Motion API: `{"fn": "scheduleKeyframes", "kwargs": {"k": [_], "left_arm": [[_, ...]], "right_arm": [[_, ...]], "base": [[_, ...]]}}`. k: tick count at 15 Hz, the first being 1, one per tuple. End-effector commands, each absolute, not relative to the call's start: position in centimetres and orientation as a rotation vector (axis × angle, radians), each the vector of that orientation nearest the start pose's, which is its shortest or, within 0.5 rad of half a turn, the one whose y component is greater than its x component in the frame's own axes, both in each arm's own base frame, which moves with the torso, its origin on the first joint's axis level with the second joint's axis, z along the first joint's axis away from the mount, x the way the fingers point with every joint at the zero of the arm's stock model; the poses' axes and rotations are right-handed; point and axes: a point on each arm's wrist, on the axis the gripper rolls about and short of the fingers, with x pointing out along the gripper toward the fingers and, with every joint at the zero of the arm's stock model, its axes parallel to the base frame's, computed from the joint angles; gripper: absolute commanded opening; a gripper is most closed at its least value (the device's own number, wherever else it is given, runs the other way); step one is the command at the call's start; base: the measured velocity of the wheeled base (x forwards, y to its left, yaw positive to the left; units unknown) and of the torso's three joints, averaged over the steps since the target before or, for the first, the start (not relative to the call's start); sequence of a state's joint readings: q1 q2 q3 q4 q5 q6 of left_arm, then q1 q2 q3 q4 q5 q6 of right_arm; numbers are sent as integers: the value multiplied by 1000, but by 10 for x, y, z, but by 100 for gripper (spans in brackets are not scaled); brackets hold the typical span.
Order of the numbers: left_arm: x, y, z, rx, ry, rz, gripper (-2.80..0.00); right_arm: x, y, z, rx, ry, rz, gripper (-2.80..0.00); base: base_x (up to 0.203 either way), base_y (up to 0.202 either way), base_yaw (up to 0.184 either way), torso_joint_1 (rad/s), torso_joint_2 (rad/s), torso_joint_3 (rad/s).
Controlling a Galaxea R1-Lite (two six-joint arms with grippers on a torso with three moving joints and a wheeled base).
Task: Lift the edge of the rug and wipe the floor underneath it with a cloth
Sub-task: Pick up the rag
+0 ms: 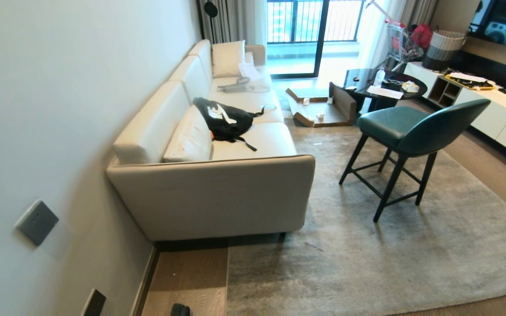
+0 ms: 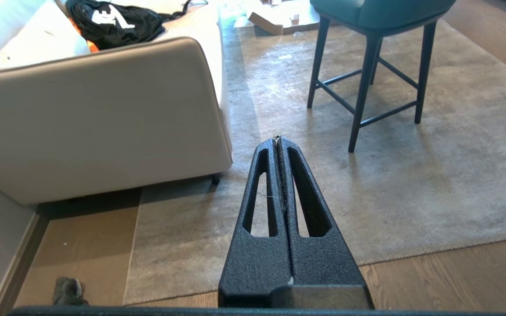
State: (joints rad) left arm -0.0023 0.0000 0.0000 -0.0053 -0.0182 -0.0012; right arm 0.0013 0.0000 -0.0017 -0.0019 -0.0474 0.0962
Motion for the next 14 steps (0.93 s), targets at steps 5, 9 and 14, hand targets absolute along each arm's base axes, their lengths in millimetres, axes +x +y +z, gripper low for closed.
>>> {"fn": "scheduleKeyframes", "kwargs": {"k": [5, 9, 14], "left_arm": [[-23, 0, 76, -1, -6, -20, -280], [-23, 0, 76, -1, -6, -21, -280], [-23, 0, 76, -1, -6, -21, -280]], "right_arm": [[-23, -1, 76, 97, -5, -46, -280], [-23, -1, 76, 97, -5, -46, -280], [-23, -1, 76, 97, -5, -46, -280]], "base": [[0, 0, 0, -169, 534, 364], [0, 0, 0, -129, 503, 370], [0, 0, 0, -82, 476, 387]]}}
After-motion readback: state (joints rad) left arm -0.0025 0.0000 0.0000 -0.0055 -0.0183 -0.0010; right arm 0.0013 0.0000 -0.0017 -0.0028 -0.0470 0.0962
